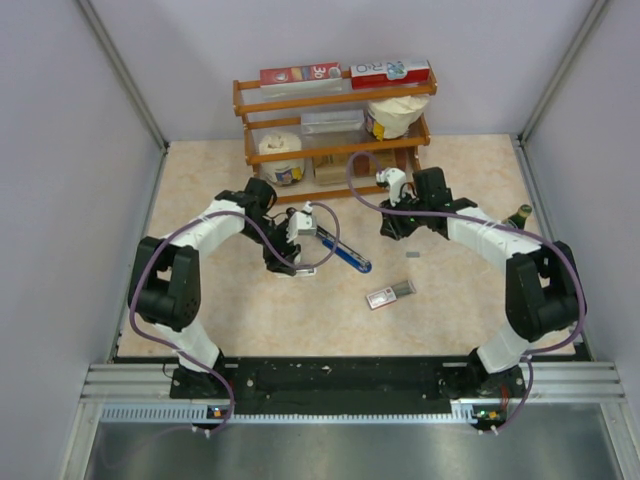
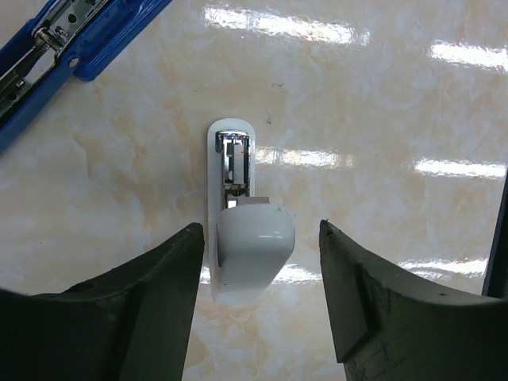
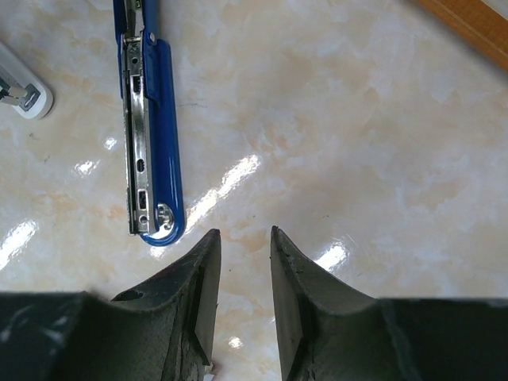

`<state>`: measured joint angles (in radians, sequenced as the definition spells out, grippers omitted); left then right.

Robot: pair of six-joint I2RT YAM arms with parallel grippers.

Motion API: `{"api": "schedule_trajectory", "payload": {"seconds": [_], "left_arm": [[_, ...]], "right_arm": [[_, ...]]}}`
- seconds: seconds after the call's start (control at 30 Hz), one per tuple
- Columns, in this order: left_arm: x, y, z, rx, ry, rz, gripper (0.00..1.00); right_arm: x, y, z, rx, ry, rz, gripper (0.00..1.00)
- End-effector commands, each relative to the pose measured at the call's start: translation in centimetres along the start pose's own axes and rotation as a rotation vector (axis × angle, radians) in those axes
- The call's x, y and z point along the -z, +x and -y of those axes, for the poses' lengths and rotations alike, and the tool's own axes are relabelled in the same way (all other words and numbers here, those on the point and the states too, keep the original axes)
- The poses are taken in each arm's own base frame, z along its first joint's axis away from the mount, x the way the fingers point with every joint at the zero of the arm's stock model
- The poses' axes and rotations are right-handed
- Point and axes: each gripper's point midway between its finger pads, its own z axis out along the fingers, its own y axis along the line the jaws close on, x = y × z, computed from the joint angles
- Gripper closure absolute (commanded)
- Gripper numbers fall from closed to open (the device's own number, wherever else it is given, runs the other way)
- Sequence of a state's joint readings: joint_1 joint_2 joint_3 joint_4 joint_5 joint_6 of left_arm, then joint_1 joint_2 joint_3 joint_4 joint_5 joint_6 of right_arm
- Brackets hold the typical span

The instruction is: Load the staples into the stapler

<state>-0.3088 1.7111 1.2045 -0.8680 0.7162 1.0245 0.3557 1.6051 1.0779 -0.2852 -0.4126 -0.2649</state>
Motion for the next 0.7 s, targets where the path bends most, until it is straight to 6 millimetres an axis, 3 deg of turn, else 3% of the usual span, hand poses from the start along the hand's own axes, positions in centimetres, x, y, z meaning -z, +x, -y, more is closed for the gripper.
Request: {"api": "schedule_trajectory", "payload": {"seconds": [0.0,0.17,0.33,0.67], "left_arm": [[0.3,-0.3,0.3,-0.046,-0.001,0.007,0.34],[0.9,0.0,-0.1,-0.042,-0.059,-0.015,0.22],[2.1,-0.2,-0.7,-0.036,-0.152,-0.011,0.02],[6.0,-1.2,0.0,0.009,-0.289,0.068,0.01]], "right_arm": [[0.0,-0.6,1.0,-0.01,0.022,0.014,0.69],[0.1,-0.5,1.2,-0.007,0.03,0.011,0.68],[-0.1,-0.3,1.2,-0.005,0.03,0.006,0.68],[-0.3,0.2,1.0,-0.011,0.015,-0.004,0.67]]}}
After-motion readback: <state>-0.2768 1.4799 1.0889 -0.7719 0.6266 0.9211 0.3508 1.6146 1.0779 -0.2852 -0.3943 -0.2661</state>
